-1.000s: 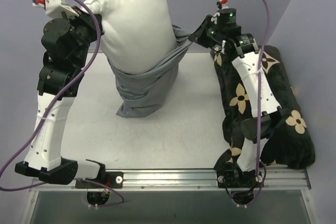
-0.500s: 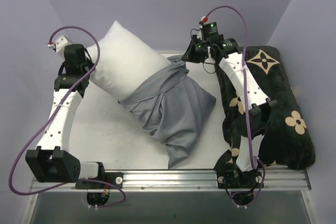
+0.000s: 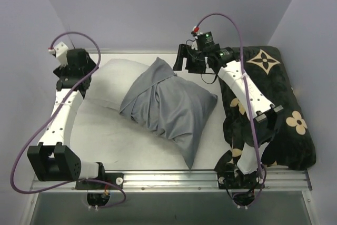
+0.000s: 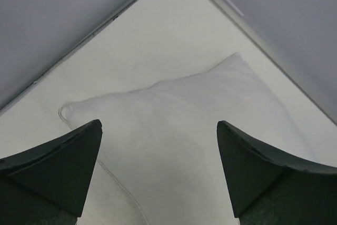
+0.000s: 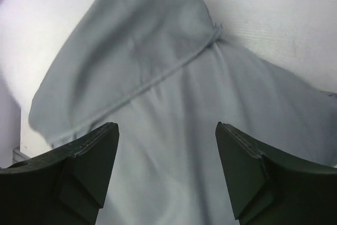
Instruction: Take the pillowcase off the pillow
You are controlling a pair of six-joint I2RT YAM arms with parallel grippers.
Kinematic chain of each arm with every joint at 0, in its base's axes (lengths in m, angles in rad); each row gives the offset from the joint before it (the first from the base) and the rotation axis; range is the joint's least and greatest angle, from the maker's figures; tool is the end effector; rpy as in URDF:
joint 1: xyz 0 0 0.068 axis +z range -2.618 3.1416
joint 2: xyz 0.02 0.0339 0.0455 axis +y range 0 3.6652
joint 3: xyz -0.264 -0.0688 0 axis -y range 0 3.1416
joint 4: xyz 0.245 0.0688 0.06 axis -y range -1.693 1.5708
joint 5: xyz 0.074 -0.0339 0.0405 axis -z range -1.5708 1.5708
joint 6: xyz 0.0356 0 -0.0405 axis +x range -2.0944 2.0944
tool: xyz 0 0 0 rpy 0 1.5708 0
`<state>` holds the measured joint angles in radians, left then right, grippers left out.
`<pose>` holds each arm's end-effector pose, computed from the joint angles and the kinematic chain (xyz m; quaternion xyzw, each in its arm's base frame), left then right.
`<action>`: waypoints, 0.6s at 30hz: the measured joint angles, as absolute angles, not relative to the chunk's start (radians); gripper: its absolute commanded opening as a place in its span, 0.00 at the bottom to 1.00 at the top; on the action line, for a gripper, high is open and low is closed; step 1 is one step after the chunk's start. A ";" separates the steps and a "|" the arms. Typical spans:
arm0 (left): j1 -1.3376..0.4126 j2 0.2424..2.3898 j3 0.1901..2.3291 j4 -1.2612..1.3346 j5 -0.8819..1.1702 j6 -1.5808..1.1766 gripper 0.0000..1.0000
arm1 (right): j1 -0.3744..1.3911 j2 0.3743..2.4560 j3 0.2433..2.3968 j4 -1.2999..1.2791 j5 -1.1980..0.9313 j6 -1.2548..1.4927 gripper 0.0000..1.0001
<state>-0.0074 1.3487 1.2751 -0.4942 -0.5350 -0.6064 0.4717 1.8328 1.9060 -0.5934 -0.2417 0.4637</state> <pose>0.2989 0.0159 0.3566 -0.3709 0.7705 0.0809 0.5120 0.3725 0.1996 0.3923 -0.0639 0.8586 0.3175 0.3973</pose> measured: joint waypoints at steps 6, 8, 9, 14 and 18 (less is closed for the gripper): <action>-0.034 1.340 1.460 -0.499 -0.516 -0.517 0.97 | 0.496 1.571 1.672 -0.563 -0.212 0.454 0.82; -0.069 1.326 1.480 -0.505 -0.500 -0.497 0.97 | 0.529 1.467 1.563 -0.534 -0.199 0.458 0.83; -0.095 1.315 1.475 -0.508 -0.490 -0.492 0.97 | 0.560 1.402 1.488 -0.517 -0.183 0.460 0.84; -0.186 1.251 1.330 -0.509 -0.394 -0.513 0.97 | 0.755 1.242 1.258 -0.488 -0.099 0.478 0.86; -0.209 1.256 1.191 -0.504 -0.286 -0.553 0.97 | 0.886 1.250 1.159 -0.475 0.000 0.499 0.84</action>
<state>-0.2092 1.2560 1.1912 -0.5041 -0.2859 -0.5529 0.8860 1.2499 1.1587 -0.4751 -0.0002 0.4992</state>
